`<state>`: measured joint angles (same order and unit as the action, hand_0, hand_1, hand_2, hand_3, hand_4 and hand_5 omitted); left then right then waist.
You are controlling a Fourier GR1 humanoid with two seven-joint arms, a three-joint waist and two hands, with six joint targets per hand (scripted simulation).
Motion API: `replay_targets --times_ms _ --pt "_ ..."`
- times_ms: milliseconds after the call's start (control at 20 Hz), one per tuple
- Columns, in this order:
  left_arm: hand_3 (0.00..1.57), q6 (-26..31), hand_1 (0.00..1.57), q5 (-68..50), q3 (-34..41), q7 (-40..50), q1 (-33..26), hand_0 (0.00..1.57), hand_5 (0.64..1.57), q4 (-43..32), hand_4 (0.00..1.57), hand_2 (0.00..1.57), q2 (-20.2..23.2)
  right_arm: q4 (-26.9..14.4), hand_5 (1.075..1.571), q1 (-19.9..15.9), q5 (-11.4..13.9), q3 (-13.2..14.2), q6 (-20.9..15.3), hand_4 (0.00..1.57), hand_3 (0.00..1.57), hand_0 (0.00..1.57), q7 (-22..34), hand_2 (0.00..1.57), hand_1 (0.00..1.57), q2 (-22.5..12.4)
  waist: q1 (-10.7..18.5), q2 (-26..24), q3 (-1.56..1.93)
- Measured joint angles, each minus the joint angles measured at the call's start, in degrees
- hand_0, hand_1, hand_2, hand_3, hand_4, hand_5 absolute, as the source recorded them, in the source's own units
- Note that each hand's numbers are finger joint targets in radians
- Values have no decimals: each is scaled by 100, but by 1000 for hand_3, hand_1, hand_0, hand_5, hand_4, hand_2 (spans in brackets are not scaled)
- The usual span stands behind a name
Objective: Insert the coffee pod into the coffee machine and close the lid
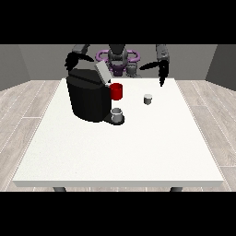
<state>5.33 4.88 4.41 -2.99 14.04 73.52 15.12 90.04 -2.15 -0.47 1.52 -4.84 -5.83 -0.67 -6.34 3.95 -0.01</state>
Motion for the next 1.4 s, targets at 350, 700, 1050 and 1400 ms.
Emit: replay_targets --times_ms 350,700,1050,1400 --pt "0 -46 0 182 284 -66 725 0 1571 -1143 0 0 222 69 1571 -288 -52 -68 -10 259 0 0 69 0 0 -22 -201 398 -1" --pt "0 -74 0 649 77 -57 1086 0 1571 -1815 0 113 250 -181 1571 -585 -44 16 -170 393 0 0 300 0 0 -55 -96 456 1" --pt "349 -145 647 1127 -114 -160 1351 647 1571 -2315 0 718 249 -629 1571 -762 124 44 -331 423 0 0 353 0 0 -75 5 465 0" --pt "472 -275 580 1566 -192 -274 1498 580 1571 -2812 0 719 395 -930 1571 -920 137 139 -341 392 0 0 289 0 0 -150 -4 536 -1"
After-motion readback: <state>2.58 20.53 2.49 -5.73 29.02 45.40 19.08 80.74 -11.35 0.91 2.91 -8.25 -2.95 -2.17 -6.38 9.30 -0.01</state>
